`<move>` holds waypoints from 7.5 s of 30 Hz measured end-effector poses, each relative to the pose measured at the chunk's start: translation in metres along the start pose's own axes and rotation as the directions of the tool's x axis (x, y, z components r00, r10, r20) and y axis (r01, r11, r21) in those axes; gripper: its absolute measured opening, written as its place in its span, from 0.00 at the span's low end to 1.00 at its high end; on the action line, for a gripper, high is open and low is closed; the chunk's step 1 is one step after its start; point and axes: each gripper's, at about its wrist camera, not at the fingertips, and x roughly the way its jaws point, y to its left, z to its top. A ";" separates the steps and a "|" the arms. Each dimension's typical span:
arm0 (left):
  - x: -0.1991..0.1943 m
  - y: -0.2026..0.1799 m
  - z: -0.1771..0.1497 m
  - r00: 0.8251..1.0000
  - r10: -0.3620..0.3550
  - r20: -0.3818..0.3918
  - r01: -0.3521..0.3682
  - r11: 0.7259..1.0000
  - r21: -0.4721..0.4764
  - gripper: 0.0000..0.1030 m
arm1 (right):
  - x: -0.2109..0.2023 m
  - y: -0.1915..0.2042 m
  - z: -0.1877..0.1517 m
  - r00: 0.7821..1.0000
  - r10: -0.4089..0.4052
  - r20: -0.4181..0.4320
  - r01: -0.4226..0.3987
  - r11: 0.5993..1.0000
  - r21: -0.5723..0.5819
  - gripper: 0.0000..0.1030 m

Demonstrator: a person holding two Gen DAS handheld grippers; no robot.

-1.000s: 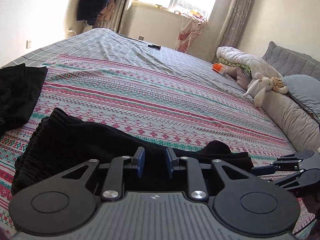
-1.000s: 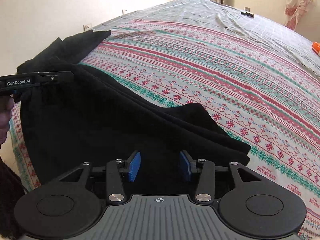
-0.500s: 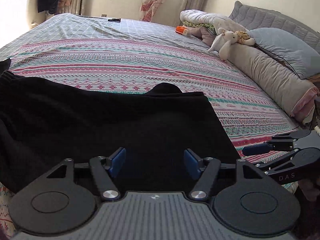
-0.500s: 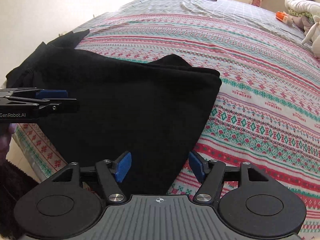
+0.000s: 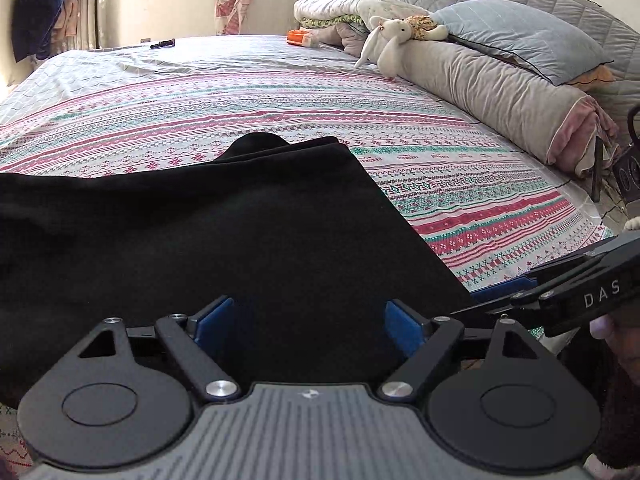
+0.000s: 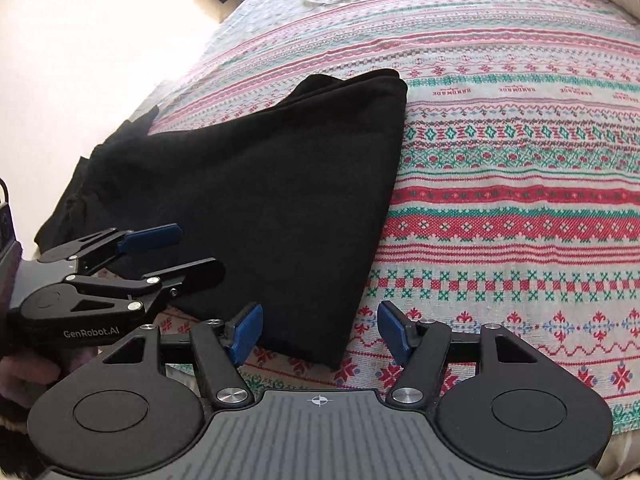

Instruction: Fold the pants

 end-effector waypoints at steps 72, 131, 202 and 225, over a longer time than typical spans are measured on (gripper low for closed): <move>-0.051 -0.038 0.021 0.948 0.208 0.242 -0.155 0.963 -0.222 0.46 | 0.044 0.018 0.190 0.955 0.168 0.242 -0.203 0.971 0.127 0.11; -0.086 0.297 -0.005 0.997 -0.051 -0.059 -0.008 0.683 -0.730 1.00 | 0.179 0.104 0.118 0.926 0.376 -0.042 -0.370 0.923 0.102 0.67; 0.017 0.032 0.104 0.997 0.005 0.072 0.034 0.846 -0.531 1.00 | -0.050 -0.110 0.150 0.938 -0.125 0.322 0.098 0.990 0.100 0.76; -0.043 -0.097 0.062 0.922 0.365 -0.131 -0.387 0.881 -0.273 1.00 | -0.098 -0.010 0.028 0.865 -0.387 0.320 0.445 0.887 -0.128 0.94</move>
